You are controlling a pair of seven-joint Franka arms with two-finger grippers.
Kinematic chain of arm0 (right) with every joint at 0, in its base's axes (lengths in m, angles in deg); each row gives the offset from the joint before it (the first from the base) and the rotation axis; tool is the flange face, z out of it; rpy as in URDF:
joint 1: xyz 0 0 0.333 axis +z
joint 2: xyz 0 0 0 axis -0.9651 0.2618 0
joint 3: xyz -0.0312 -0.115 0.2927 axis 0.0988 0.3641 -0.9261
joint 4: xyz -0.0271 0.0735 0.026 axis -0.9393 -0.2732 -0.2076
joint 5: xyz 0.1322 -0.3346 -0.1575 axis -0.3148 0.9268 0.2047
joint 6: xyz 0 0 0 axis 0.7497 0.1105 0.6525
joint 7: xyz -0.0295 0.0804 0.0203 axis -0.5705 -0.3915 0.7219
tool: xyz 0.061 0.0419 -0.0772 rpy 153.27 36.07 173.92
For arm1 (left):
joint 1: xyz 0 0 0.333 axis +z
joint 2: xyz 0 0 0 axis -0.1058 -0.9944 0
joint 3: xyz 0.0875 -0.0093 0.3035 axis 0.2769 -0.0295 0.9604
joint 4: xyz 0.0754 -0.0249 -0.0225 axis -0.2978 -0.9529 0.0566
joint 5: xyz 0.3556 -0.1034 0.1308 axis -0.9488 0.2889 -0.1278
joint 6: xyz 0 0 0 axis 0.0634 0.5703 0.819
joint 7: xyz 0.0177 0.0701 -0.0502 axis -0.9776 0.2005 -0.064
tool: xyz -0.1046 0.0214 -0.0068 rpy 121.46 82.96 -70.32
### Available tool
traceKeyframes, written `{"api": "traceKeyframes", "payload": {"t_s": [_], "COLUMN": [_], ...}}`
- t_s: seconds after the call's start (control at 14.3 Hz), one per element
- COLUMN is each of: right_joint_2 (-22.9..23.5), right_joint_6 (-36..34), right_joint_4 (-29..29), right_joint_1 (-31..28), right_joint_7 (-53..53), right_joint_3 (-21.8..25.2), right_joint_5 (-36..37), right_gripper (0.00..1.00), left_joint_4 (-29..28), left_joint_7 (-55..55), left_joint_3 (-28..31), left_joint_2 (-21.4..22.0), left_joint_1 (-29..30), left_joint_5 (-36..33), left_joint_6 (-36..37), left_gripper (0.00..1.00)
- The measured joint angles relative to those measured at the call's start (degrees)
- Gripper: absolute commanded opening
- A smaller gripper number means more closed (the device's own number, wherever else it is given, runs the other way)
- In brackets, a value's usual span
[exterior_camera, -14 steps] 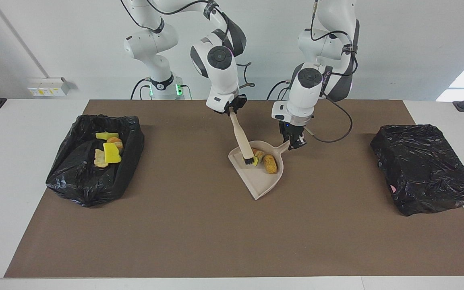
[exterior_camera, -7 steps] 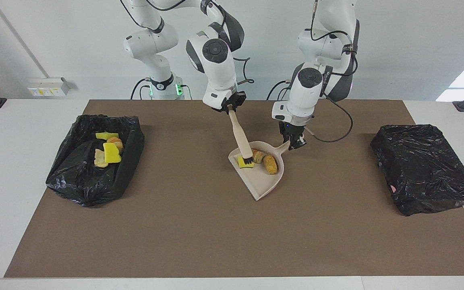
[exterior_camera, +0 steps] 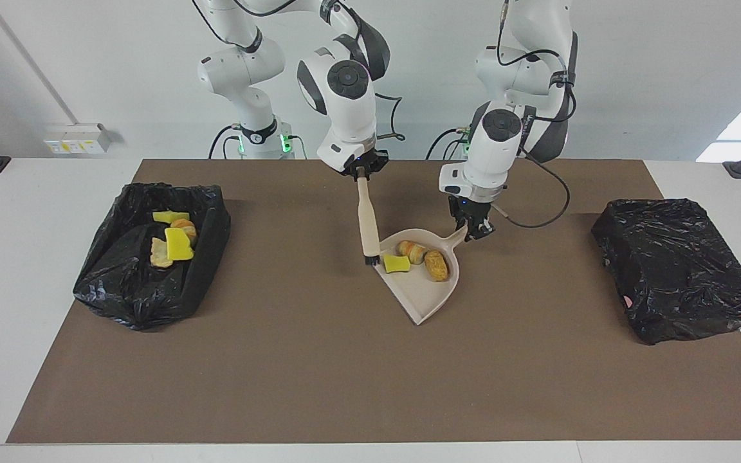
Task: Sweep and dump trash in bin
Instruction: 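Carry the dustpan to the other black bag with the left gripper, then tip the dustpan into the black bag with the left gripper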
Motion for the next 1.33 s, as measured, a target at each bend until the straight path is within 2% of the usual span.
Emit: {"api": "traceKeyframes", "payload": {"t_s": [0.42, 0.7, 0.91, 1.33], "right_joint_2": [-1.37, -1.7, -0.97, 2.05], "right_joint_6": [4.66, 8.63, 9.86, 14.47], "right_joint_4": [2.22, 4.23, 4.96, 7.96], "right_joint_1": [2.39, 7.01, 11.42, 18.27], "right_joint_7": [-3.24, -7.83, -12.15, -17.41], "right_joint_3": [-0.19, -0.46, -0.58, -0.65], "right_joint_5": [0.53, 0.51, 0.51, 0.51], "right_gripper": [0.0, 0.0, 0.0, 0.0], "left_joint_4": [2.52, 8.4, 12.75, 16.53], "left_joint_7": [0.25, 0.39, 1.01, 5.84], "left_joint_3": [1.21, 1.61, 1.7, 1.95], "left_joint_2": [3.44, 4.33, 4.37, 4.35], "left_joint_1": [6.88, 12.08, 17.75, 31.44], "left_joint_5": [0.01, 0.01, 0.0, 0.02], "left_joint_6": [1.3, 10.45, 14.97, 16.07], "left_gripper": [0.0, 0.0, 0.0, 0.0]}}
